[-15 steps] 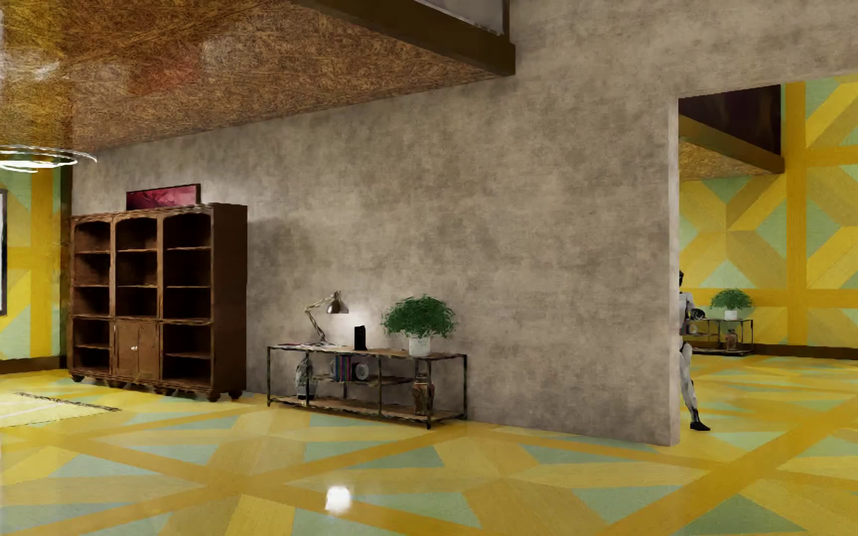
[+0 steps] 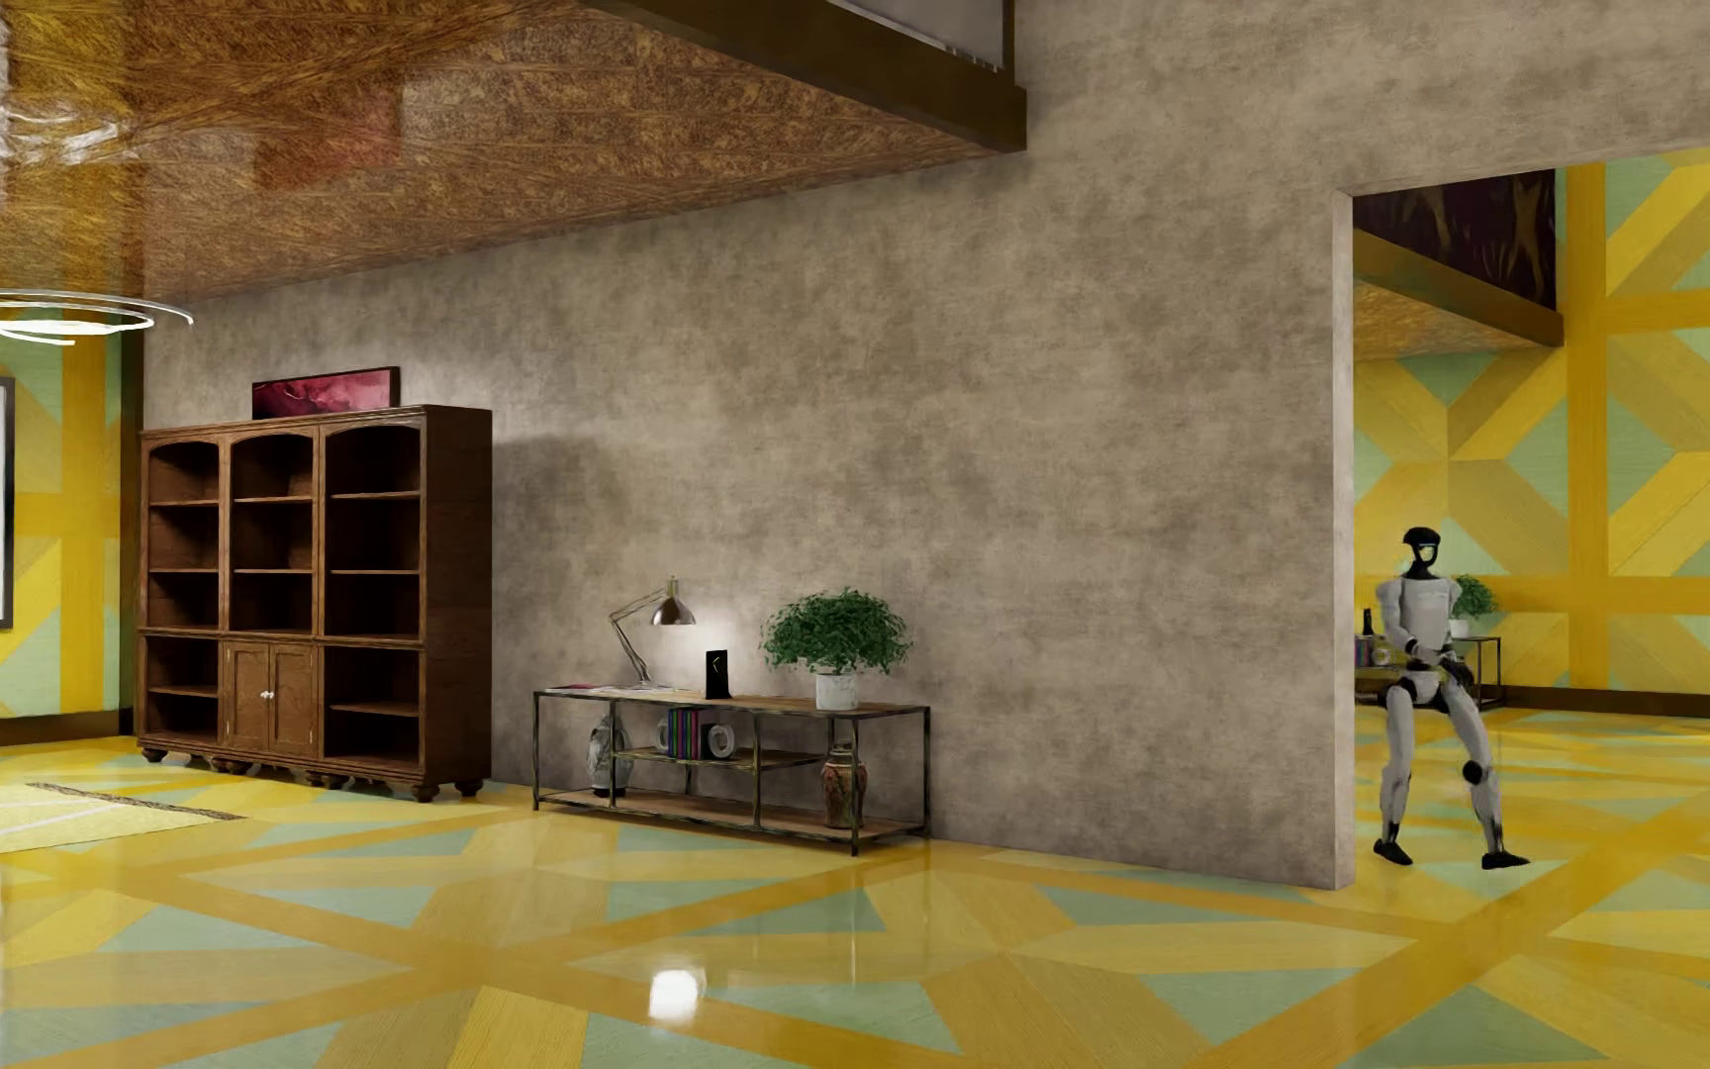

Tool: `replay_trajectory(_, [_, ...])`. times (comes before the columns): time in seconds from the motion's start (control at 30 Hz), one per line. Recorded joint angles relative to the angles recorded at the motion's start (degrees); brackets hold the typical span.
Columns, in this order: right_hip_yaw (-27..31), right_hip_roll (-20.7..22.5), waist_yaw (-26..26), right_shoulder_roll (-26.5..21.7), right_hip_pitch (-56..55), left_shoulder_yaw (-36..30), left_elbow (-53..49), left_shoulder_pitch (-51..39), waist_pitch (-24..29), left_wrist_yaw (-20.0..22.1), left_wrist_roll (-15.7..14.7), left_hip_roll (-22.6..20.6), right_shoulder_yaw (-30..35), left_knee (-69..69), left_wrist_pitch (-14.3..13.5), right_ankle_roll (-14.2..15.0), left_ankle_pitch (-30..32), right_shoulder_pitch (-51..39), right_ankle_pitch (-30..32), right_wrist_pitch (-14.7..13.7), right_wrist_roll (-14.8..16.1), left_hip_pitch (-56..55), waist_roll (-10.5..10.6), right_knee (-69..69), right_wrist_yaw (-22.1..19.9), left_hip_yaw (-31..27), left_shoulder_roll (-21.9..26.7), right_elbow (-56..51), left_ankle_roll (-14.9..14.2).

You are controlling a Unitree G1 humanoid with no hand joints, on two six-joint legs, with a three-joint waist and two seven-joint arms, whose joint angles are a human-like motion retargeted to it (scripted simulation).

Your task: Approach the wood shelves

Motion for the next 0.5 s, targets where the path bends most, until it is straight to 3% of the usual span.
replay_trajectory(0.03, [0.0,-0.2,0.2,-1.0,2.4,0.9,-0.1,3.5,-0.1,-1.2,-1.5,-2.5,0.6,-8.8,-1.6,0.4,-2.2,-0.1,-0.7,-0.1,4.1,0.2,0.0,-0.4,-0.8,-0.1,0.0,-3.0,-4.4])
replay_trajectory(0.1, [-2.2,-1.2,0.3,-3.1,7.5,-0.8,0.6,4.9,-0.2,-5.3,1.3,-6.2,-0.3,-5.2,-1.8,0.9,-0.7,3.3,0.0,1.3,10.8,-0.8,-0.1,0.7,-2.4,3.9,1.1,-7.3,-4.0])
replay_trajectory(0.13, [-3.6,-1.8,0.7,-3.6,9.6,-0.4,0.3,4.4,-0.4,-6.3,2.5,-7.6,-1.3,1.0,-1.3,1.5,-0.7,5.9,1.9,2.5,13.7,-1.2,-0.6,2.2,-3.4,3.9,1.2,-8.1,-2.4])
replay_trajectory(0.2, [-5.5,-4.4,1.8,-3.9,11.3,3.2,-2.2,4.0,-0.9,-4.2,2.4,-8.2,-1.7,9.7,-0.5,2.3,3.6,10.4,10.2,6.5,16.5,0.1,-2.0,9.2,-2.1,5.6,-1.6,-4.0,6.5])
replay_trajectory(0.23, [-6.1,-6.0,2.2,-3.8,9.1,5.4,-3.5,3.2,-0.9,-2.2,1.1,-7.9,-2.0,15.3,-1.0,6.1,-0.2,12.1,14.8,9.0,16.7,0.0,-3.0,18.2,-1.6,6.5,-3.5,0.5,8.5])
replay_trajectory(0.27, [-7.5,-9.3,2.5,-4.0,4.7,6.9,-4.2,1.7,-0.8,-1.3,-0.4,-7.8,-1.7,18.6,-1.4,12.2,-4.2,13.1,19.8,12.8,14.8,1.2,-3.9,30.4,0.1,7.7,-5.6,6.6,8.7])
replay_trajectory(0.3, [-7.5,-12.5,2.6,-4.3,-1.3,7.9,-4.7,-0.8,-0.6,-0.1,-1.5,-8.1,-0.9,19.8,-1.7,13.7,-7.5,13.3,25.3,16.4,12.0,3.4,-5.0,42.5,1.8,8.9,-7.4,13.4,8.2])
replay_trajectory(0.33, [-7.4,-16.1,2.2,-4.8,-7.4,7.3,-4.7,-4.3,-0.4,0.3,-1.2,-8.6,0.5,19.7,-1.9,12.1,-10.1,13.9,23.5,18.6,8.5,6.2,-6.1,52.1,4.2,9.7,-8.2,19.9,7.5])
replay_trajectory(0.37, [-6.8,-18.3,1.5,-5.7,-13.5,6.1,-4.5,-8.6,-0.2,0.3,-0.2,-9.1,2.0,18.9,-2.2,9.5,-12.1,15.7,19.3,19.0,4.8,9.5,-7.1,58.8,6.0,10.0,-8.2,23.9,7.0])
replay_trajectory(0.4, [-6.3,-20.0,0.5,-6.6,-19.5,4.7,-4.4,-13.4,0.0,1.0,1.2,-9.8,2.4,17.4,-2.4,9.0,-13.6,18.5,16.9,18.3,2.0,12.7,-7.9,63.1,6.4,9.7,-7.8,25.0,6.4])
replay_trajectory(0.43, [-5.9,-21.8,-0.6,-7.3,-25.2,3.7,-3.9,-18.3,0.2,1.8,2.2,-10.8,-0.2,15.6,-3.2,7.9,-14.8,22.6,16.1,17.4,2.3,16.1,-8.5,64.4,5.4,9.1,-7.2,23.2,5.8])
replay_trajectory(0.5, [-6.3,-23.9,-3.1,-5.9,-34.8,1.5,-2.9,-29.3,0.5,2.6,2.6,-12.5,-10.8,11.3,-5.0,5.5,-16.9,32.1,13.9,16.2,9.5,22.5,-9.4,58.6,3.4,7.0,-6.3,16.5,5.0])
